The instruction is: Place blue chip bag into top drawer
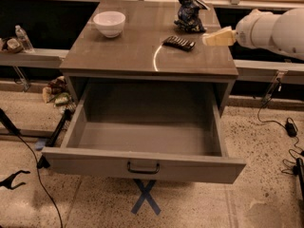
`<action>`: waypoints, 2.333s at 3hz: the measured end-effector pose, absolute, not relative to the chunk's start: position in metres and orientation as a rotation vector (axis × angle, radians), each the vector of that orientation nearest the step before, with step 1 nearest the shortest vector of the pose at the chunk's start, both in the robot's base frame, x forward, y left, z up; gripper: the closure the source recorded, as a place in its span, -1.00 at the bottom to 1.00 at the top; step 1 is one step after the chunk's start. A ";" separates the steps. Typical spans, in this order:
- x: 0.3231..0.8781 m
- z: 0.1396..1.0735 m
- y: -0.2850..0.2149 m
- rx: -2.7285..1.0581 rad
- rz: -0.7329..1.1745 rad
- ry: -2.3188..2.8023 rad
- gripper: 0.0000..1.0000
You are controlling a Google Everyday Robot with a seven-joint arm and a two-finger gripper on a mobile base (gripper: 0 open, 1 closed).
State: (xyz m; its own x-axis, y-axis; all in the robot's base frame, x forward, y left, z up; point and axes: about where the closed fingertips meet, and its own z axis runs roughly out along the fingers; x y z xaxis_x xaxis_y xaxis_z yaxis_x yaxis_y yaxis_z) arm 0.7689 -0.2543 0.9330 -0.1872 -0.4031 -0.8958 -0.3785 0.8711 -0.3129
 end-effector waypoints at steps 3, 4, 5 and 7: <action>0.885 0.921 -0.210 -0.505 0.087 1.717 -1.00; 0.910 0.911 -0.199 -0.482 0.080 1.714 -1.00; 0.929 0.902 -0.192 -0.453 0.082 1.718 -1.00; 0.962 0.898 -0.178 -0.415 0.106 1.701 -1.00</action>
Offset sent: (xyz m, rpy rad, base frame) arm 0.1252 0.0410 -0.0082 0.1699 -0.0677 0.0198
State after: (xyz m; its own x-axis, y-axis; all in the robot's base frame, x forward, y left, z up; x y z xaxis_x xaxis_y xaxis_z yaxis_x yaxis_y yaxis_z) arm 0.9616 -0.1784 0.8975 -0.1157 -0.2116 -0.9705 -0.3310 0.9294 -0.1632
